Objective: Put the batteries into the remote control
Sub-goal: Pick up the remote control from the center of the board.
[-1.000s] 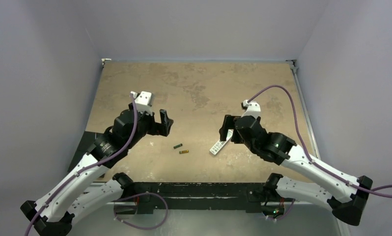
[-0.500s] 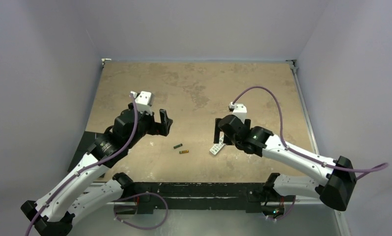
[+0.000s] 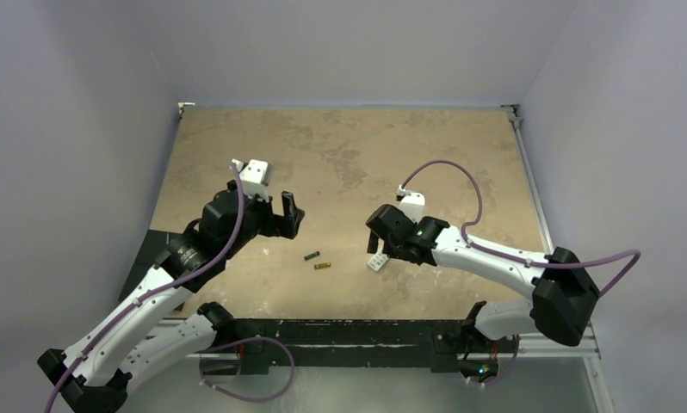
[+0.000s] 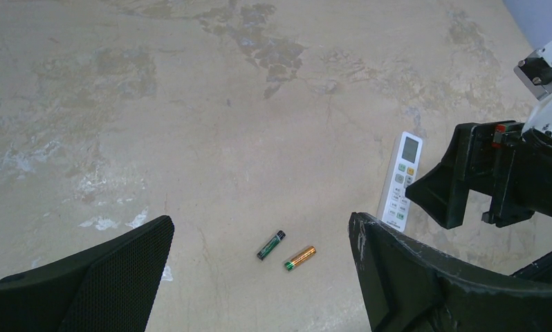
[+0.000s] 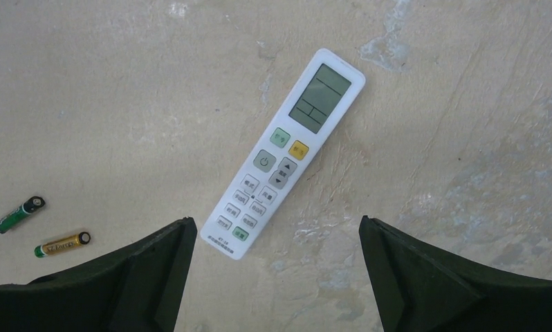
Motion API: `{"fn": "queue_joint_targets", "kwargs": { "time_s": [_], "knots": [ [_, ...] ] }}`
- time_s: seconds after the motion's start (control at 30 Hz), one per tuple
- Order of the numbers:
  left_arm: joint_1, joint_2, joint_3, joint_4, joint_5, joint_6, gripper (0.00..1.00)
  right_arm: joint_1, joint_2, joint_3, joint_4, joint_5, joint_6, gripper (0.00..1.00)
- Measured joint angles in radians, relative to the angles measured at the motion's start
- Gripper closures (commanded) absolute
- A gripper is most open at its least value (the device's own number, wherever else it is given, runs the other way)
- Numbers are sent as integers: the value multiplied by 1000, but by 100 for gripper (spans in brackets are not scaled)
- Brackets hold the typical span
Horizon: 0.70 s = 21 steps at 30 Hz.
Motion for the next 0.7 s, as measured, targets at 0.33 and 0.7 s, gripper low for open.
{"fn": "queue_joint_targets", "kwargs": {
  "time_s": [0.33,0.7],
  "knots": [
    [4,0,0,0,8,0,1,0,104,51,-34,5,142,1],
    [5,-8,0,0,25,0,1,0,238,99,-61,4,278,1]
  ]
}}
